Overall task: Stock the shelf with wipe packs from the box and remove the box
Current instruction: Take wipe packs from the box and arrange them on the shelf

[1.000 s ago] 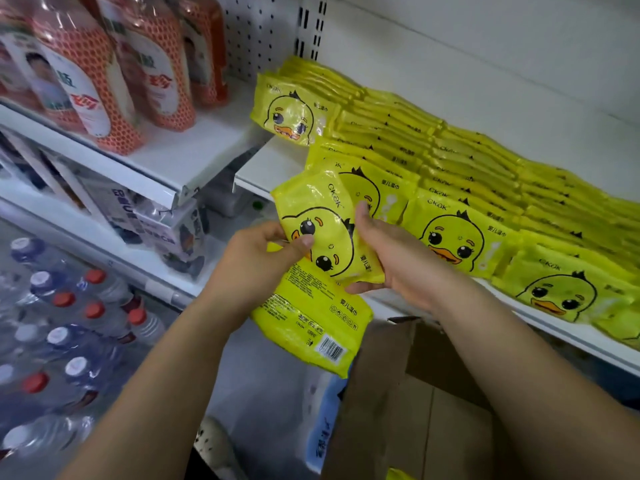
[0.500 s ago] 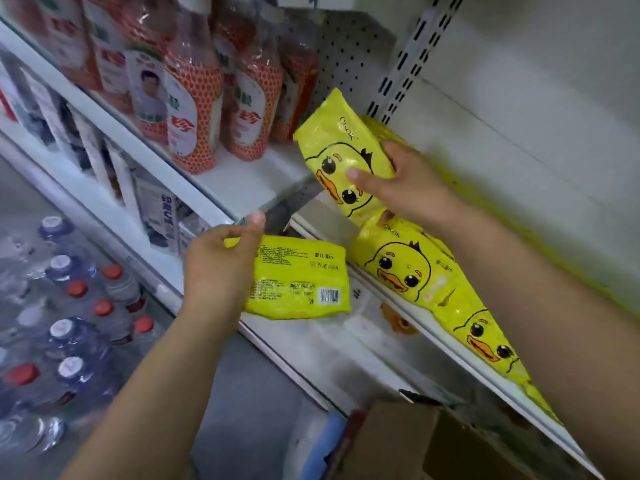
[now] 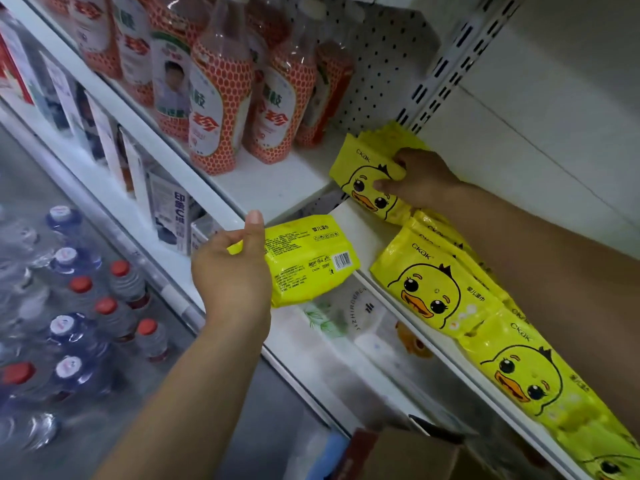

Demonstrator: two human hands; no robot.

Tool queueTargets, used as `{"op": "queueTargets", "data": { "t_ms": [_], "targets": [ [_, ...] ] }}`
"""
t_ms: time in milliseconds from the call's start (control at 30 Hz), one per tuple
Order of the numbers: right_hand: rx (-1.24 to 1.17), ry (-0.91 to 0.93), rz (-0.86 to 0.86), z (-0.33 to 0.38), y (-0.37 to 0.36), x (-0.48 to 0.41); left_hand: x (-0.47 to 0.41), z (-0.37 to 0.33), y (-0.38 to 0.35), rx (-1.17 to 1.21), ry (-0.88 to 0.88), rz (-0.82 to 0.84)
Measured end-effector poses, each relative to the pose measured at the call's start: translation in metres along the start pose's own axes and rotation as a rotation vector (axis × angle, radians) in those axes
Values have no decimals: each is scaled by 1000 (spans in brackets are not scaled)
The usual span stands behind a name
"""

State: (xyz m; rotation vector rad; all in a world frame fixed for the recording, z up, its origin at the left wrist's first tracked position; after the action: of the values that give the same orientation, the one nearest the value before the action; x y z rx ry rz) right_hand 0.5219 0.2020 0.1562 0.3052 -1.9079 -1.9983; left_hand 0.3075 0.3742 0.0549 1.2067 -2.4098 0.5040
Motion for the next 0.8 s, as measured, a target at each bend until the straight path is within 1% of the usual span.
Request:
{"op": "queueTargets", "data": {
  "t_ms": [133, 233, 300, 367, 433, 467, 500, 533, 600, 667, 733, 800],
  "targets": [
    [110, -17, -7, -11, -4, 2, 1, 0, -4, -5, 1, 30],
    [202, -17, -75, -11, -3, 8, 3, -1, -7, 16, -6, 74],
    [236, 0, -185, -7, -1, 19, 4, -1, -8, 22, -5, 84],
    [175, 54, -365, -2, 0, 37, 6, -2, -10, 39, 9, 87],
    [18, 122, -527, 4, 0, 62, 11, -3, -12, 40, -1, 103],
    [-110, 141, -559, 9, -1, 75, 13, -3, -13, 45, -8, 128],
    [-250, 138, -549, 13, -3, 90, 17, -2, -16, 52, -3, 168],
    [-380, 117, -503, 20, -6, 102, 20, -3, -17, 63, 9, 212],
    [-594, 15, -389, 25, -17, 118, 26, -2, -20, 91, 24, 308],
    [-803, -109, -319, 23, -29, 132, 33, 0, -22, 121, 43, 368],
    [-968, -168, -308, 19, -36, 142, 37, 4, -22, 124, 45, 393],
    [-1021, -163, -379, 18, -36, 152, 41, 7, -20, 118, 36, 405]
  ]
}}
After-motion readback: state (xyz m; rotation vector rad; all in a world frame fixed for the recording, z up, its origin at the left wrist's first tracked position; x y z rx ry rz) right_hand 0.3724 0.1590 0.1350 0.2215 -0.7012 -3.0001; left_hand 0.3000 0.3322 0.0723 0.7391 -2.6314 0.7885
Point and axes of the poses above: each hand's wrist, its own x-axis away from the middle knuckle, its own y-axis out of the back of the hand, z = x × y, the point moved 2 cm from there along -x, towards the middle knuckle, and after that the axes turned 7 degrees about y, right-handed, at the moved point
